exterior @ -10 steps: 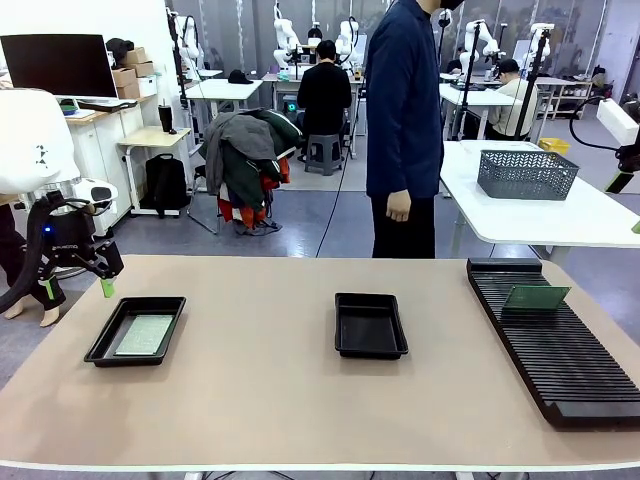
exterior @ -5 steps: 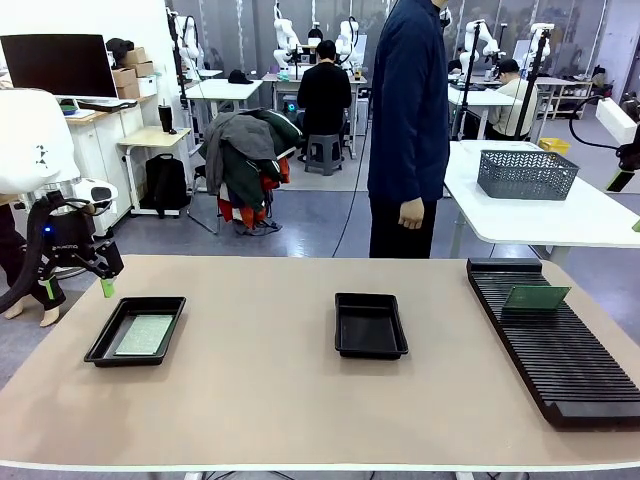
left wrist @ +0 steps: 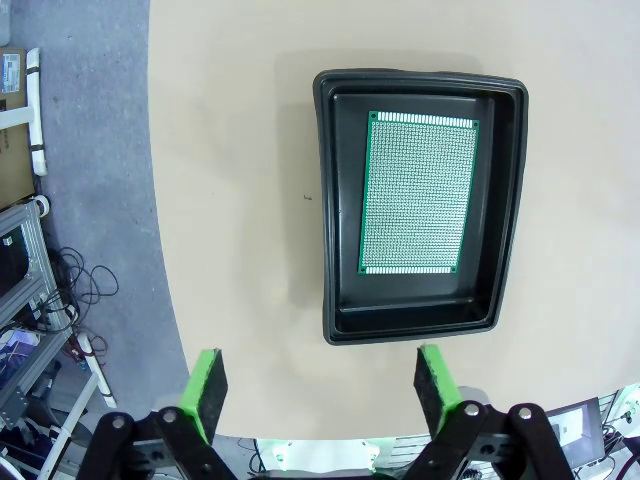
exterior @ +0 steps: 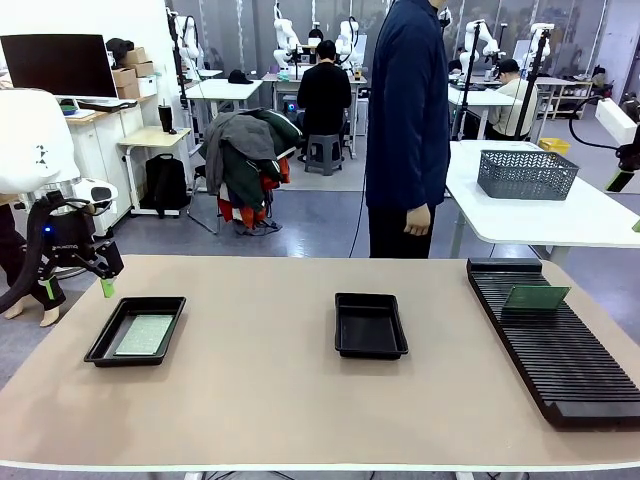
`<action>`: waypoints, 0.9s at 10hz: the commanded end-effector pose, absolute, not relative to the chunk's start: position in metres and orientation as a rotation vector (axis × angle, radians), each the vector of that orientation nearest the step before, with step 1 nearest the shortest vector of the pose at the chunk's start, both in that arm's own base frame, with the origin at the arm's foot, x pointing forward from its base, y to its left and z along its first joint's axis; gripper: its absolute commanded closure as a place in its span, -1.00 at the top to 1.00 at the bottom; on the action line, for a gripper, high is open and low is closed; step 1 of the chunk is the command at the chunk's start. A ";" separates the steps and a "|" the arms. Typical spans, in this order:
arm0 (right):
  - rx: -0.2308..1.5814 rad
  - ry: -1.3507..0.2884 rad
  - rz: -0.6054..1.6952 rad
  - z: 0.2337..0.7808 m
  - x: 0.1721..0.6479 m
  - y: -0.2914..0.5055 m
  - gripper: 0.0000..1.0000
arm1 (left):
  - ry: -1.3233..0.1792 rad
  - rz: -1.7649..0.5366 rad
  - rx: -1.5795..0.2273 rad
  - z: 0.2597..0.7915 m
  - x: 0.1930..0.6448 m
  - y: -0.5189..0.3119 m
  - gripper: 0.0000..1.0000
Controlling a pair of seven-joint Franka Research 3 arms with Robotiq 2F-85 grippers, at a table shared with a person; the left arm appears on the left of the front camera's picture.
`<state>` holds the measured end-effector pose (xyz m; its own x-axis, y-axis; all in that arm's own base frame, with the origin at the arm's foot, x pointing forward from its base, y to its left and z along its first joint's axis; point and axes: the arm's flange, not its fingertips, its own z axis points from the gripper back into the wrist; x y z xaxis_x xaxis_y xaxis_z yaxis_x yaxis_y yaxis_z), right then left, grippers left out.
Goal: Inspect and transfer BCBs to ESD trays.
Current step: Pick up the Blank PCB from the PCB Rack and place it in the right ESD tray.
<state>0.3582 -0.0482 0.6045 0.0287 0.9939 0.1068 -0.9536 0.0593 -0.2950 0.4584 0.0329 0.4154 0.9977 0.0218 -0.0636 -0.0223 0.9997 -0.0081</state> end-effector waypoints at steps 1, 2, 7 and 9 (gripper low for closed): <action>-0.148 -0.311 1.563 0.583 0.375 -0.049 1.00 | 0.063 0.021 -0.008 0.416 0.458 0.032 1.00; -0.162 -0.304 1.557 0.572 0.381 -0.050 1.00 | 0.063 0.021 -0.008 0.416 0.458 0.032 1.00; -0.157 -0.262 1.559 0.497 0.425 -0.056 1.00 | 0.063 0.021 -0.008 0.416 0.458 0.032 1.00; -0.181 -0.253 1.565 0.468 0.446 -0.056 1.00 | 0.063 0.021 -0.008 0.416 0.458 0.032 1.00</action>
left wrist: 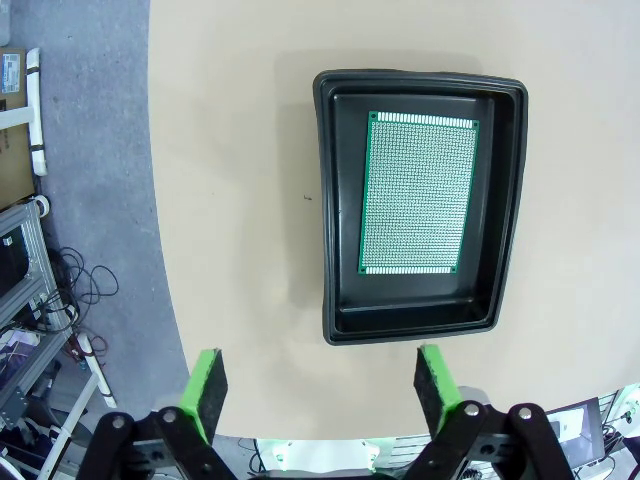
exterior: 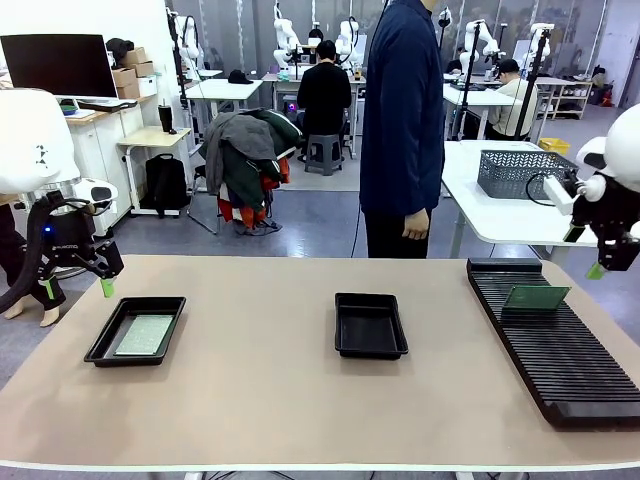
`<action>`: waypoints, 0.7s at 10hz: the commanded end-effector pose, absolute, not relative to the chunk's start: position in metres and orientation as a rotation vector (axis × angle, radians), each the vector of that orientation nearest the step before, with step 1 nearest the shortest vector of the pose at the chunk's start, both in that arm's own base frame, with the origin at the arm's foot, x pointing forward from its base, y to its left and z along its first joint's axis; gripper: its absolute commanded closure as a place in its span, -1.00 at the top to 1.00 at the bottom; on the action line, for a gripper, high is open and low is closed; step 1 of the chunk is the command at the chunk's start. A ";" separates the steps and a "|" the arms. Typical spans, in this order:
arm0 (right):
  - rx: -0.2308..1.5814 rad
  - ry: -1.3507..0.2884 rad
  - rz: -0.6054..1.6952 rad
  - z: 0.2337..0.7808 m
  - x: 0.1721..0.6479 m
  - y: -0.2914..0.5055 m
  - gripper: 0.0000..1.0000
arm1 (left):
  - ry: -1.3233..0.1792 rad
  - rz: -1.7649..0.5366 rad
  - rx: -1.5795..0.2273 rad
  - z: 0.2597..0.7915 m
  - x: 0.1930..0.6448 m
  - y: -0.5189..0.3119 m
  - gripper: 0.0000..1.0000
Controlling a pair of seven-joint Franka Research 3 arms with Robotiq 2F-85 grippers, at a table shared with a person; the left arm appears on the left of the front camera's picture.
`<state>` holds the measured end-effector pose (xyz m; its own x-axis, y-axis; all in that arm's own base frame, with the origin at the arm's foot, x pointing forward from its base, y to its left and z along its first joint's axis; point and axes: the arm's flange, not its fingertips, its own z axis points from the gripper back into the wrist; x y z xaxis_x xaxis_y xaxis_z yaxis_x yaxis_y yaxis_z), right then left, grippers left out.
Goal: Inspect and transfer BCBs to ESD trays.
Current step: Pick up the Blank PCB from the PCB Rack and place it in the right ESD tray.
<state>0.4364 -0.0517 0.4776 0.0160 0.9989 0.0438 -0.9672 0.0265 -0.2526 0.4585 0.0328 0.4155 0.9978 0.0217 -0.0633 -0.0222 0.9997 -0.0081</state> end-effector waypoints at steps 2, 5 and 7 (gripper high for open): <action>-0.186 -0.245 1.561 0.447 0.462 -0.060 1.00 | 0.063 0.021 -0.008 0.416 0.458 0.032 1.00; -0.180 -0.258 1.598 0.420 0.484 -0.063 1.00 | 0.063 0.021 -0.008 0.416 0.458 0.032 1.00; -0.178 -0.247 1.595 0.403 0.499 -0.064 1.00 | 0.063 0.021 -0.008 0.416 0.458 0.032 1.00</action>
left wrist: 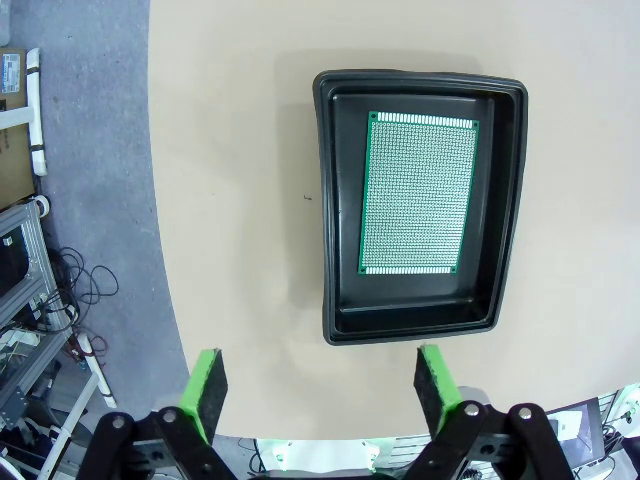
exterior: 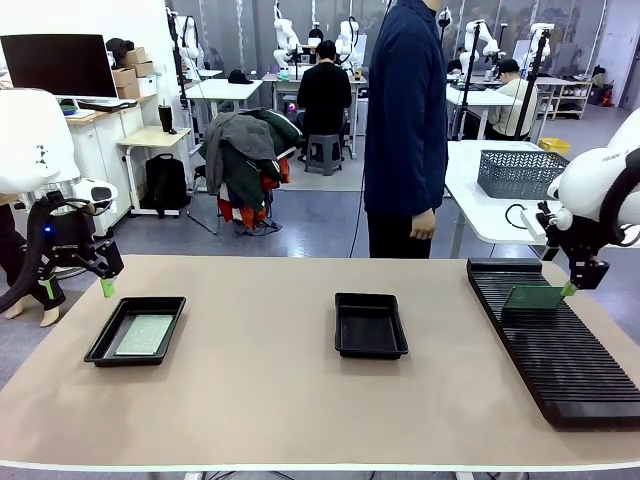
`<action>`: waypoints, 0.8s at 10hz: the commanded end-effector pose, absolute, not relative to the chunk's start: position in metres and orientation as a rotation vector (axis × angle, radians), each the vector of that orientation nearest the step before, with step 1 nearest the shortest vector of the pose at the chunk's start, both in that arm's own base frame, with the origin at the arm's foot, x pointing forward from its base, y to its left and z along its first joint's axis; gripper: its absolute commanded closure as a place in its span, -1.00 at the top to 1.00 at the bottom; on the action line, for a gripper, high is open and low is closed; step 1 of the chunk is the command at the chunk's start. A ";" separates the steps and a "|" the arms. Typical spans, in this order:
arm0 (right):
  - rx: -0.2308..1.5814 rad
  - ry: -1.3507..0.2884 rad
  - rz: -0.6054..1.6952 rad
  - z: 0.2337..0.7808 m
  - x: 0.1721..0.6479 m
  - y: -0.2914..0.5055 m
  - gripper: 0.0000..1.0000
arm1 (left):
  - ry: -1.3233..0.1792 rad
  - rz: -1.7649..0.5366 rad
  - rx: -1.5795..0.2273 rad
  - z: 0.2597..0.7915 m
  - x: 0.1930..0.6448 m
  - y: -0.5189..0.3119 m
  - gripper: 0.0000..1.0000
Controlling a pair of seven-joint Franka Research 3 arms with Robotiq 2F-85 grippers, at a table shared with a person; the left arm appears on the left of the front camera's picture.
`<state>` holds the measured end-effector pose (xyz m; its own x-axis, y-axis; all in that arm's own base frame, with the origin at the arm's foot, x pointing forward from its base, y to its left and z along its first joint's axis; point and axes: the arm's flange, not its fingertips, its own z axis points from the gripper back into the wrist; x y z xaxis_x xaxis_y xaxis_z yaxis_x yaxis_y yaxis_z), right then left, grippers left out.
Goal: Inspect and transfer BCBs to ESD trays.
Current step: Pick up the Blank PCB from the PCB Rack and place it in the right ESD tray.
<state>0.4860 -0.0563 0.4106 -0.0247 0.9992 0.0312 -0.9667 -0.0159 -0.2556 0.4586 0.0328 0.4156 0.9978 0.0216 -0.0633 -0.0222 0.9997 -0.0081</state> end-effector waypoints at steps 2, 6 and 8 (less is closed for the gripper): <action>-0.162 -0.239 1.585 0.391 0.512 -0.064 1.00 | 0.063 0.021 -0.008 0.416 0.458 0.032 1.00; -0.138 -0.218 1.583 0.367 0.535 -0.064 1.00 | 0.063 0.021 -0.008 0.416 0.458 0.032 1.00; -0.112 -0.219 1.580 0.362 0.542 -0.066 1.00 | 0.063 0.021 -0.008 0.416 0.458 0.032 1.00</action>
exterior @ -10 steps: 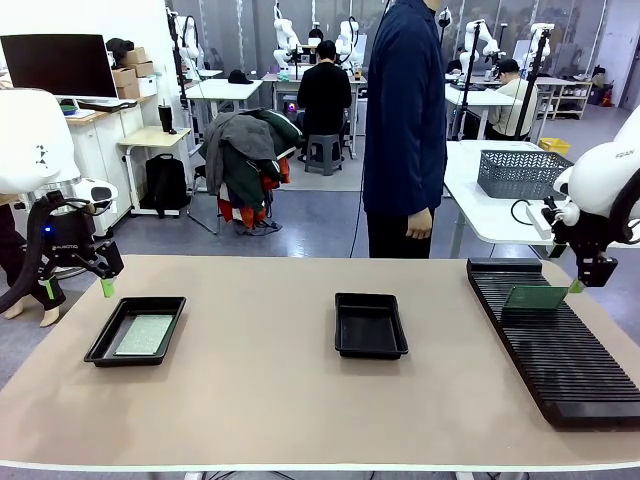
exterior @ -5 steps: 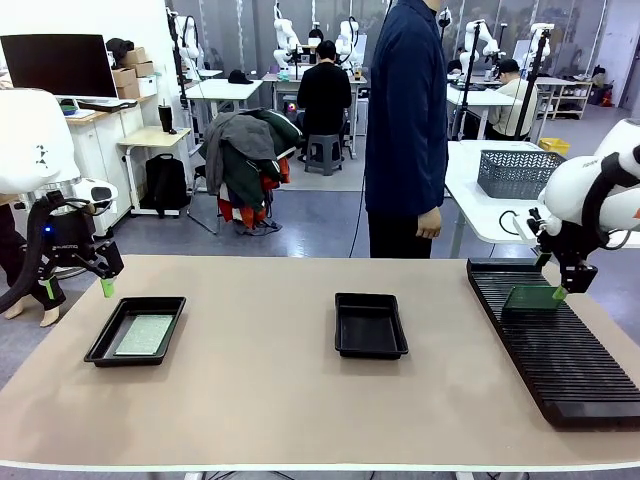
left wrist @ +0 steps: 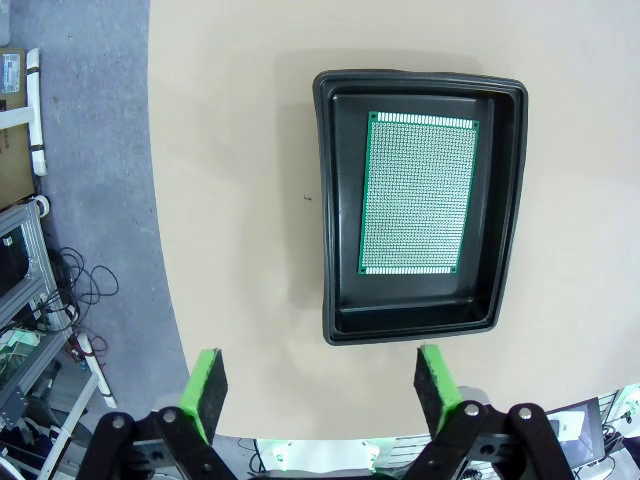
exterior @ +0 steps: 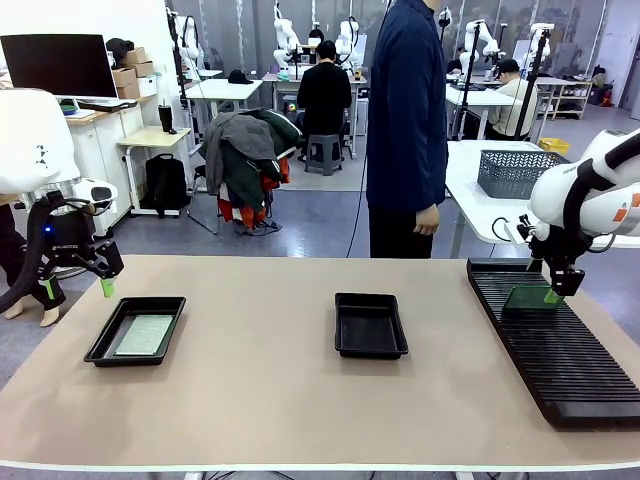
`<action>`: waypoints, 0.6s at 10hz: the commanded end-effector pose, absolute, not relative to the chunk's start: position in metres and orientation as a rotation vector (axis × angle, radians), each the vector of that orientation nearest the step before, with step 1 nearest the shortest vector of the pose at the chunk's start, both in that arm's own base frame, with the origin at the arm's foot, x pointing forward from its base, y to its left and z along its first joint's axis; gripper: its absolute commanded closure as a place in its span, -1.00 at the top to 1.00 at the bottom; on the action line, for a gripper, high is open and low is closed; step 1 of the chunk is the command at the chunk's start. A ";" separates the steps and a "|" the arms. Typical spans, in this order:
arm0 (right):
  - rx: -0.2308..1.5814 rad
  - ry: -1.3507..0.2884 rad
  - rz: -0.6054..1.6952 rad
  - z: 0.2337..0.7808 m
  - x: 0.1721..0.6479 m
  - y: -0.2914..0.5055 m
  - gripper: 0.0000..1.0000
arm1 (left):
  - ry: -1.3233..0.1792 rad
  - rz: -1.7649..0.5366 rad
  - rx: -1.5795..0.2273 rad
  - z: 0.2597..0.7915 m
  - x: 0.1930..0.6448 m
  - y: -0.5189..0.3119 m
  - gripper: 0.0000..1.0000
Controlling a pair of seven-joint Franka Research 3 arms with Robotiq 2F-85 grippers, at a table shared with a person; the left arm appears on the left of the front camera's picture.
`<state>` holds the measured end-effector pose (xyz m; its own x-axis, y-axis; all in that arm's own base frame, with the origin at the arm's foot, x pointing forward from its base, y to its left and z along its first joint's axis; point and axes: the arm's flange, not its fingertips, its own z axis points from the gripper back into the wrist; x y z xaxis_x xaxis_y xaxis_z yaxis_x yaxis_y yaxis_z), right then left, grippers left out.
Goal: Inspect and transfer BCBs to ESD trays.
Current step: Pick up the Blank PCB from the PCB Rack and place it in the right ESD tray.
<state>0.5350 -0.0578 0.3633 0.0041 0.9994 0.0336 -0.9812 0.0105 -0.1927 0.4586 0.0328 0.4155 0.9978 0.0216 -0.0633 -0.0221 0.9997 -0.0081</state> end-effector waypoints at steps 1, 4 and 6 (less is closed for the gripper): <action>-0.108 -0.205 1.575 0.359 0.545 -0.067 1.00 | 0.063 0.021 -0.008 0.416 0.458 0.032 1.00; -0.096 -0.200 1.569 0.352 0.549 -0.067 1.00 | 0.063 0.021 -0.008 0.416 0.458 0.032 1.00; -0.079 -0.210 1.563 0.349 0.548 -0.068 1.00 | 0.063 0.021 -0.008 0.416 0.458 0.032 1.00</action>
<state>0.5449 -0.0624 0.3509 0.0173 0.9990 0.0402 -0.9840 0.0241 -0.1765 0.4586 0.0328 0.4155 0.9978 0.0216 -0.0633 -0.0221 0.9997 -0.0081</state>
